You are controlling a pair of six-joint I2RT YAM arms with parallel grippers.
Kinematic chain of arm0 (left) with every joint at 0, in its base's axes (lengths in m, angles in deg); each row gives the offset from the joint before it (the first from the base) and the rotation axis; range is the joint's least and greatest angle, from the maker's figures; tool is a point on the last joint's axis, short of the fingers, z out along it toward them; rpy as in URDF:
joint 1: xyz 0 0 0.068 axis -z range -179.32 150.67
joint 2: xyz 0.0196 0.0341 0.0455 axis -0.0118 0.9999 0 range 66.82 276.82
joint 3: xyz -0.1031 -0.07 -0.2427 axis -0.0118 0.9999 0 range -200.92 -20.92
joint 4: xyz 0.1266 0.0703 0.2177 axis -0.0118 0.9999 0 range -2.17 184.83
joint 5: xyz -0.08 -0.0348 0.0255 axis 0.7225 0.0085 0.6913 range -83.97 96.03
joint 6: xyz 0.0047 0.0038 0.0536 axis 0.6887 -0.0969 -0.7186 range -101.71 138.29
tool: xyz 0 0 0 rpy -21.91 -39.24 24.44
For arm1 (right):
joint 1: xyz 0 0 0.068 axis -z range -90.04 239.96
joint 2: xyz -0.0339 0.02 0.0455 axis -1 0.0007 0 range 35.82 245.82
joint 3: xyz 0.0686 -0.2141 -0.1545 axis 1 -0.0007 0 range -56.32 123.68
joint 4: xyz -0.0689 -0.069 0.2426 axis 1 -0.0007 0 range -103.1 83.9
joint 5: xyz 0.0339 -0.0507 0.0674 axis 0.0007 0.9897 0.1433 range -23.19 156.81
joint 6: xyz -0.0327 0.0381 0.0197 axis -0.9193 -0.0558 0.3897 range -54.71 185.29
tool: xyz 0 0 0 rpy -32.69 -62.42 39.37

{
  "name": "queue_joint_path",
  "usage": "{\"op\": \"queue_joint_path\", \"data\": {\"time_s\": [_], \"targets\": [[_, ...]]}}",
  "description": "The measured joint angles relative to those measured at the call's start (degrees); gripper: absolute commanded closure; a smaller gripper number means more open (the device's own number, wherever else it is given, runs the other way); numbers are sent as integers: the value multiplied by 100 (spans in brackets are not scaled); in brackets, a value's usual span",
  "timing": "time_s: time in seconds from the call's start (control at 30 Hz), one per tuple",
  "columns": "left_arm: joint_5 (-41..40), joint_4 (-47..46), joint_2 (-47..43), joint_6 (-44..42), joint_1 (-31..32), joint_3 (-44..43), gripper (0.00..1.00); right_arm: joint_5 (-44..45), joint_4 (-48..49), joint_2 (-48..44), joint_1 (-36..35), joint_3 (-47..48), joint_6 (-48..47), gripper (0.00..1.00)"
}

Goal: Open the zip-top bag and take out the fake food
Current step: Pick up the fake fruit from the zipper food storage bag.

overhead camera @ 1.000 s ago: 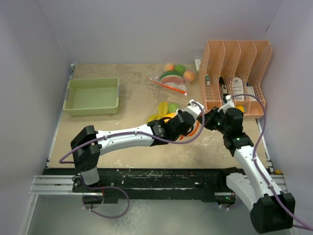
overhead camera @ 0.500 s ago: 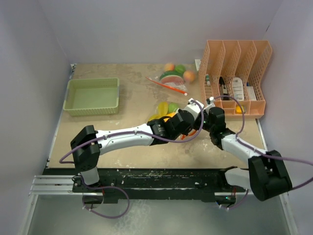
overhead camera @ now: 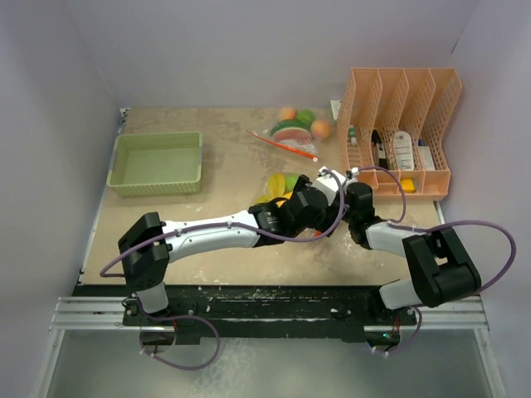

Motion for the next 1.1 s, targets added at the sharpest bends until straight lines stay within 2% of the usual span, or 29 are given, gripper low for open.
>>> {"op": "queue_joint_path", "data": {"time_s": [0.17,0.23,0.4,0.53,0.73,0.77,0.83,0.87,0.93,1.03,1.1], "targets": [[37,-50,-444,376,-289,743,1,2,-20,46,0,0,-114,98],[120,-39,-855,699,-629,1231,1,2,-57,46,0,0,-186,97],[433,-203,-1244,1252,-2033,1762,1,2,-146,68,0,0,-350,96],[905,-472,-992,1447,-2612,1982,1,2,-157,107,0,0,-435,95],[1895,-986,-256,1458,-3080,2061,1,-11,-203,114,0,0,-542,95],[2063,-1115,-177,1471,-3136,2118,3,-15,-223,114,0,0,-557,94],[2396,-1419,-107,1541,-3233,2297,10,-22,-267,114,0,0,-597,94],[2581,-1593,-72,1563,-3265,2406,17,-24,-291,111,0,0,-612,94],[2870,-1840,35,1602,-3272,2520,39,-24,-326,111,0,0,-638,94],[3189,-2133,247,1714,-3261,2553,78,-24,-348,111,0,0,-678,94],[3357,-2339,358,1729,-3261,2568,98,-24,-354,111,0,0,-702,94]]}}
